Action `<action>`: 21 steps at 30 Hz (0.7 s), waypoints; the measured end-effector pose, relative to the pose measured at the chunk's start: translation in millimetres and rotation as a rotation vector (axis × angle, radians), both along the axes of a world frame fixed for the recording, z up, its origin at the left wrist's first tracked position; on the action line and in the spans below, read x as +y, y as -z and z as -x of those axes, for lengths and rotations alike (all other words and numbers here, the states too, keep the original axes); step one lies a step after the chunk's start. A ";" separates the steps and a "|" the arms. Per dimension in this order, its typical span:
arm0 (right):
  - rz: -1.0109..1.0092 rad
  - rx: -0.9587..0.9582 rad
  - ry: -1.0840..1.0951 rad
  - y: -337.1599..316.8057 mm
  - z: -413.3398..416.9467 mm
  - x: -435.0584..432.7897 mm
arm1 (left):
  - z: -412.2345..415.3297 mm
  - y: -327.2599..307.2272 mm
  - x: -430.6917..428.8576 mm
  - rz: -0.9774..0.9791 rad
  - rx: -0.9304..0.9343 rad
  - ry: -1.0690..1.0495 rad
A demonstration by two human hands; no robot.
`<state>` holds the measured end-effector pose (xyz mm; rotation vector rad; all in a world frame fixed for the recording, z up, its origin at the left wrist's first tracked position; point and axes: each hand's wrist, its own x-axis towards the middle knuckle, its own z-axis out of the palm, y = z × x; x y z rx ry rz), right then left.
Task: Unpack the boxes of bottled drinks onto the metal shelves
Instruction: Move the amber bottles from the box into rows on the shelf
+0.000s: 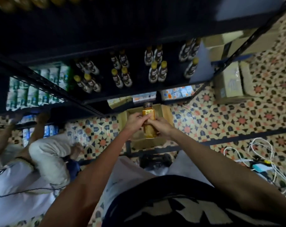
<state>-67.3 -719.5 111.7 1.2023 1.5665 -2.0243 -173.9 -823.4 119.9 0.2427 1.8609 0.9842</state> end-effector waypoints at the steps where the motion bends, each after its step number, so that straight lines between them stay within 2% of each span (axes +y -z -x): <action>1: -0.024 0.002 -0.017 -7.2 -0.2 -0.1 | 0.7 -6.5 -2.7 -0.014 0.017 -0.005; 6: -0.104 0.065 -0.087 -49.2 14.7 16.5 | 16.0 -43.3 3.6 -0.157 0.237 -0.062; 12: -0.164 0.285 -0.105 -110.1 45.2 49.5 | 59.0 -119.2 25.3 -0.308 0.545 0.073; 21: -0.195 0.422 -0.154 -189.5 95.3 93.3 | 124.0 -222.1 57.7 -0.414 0.837 0.211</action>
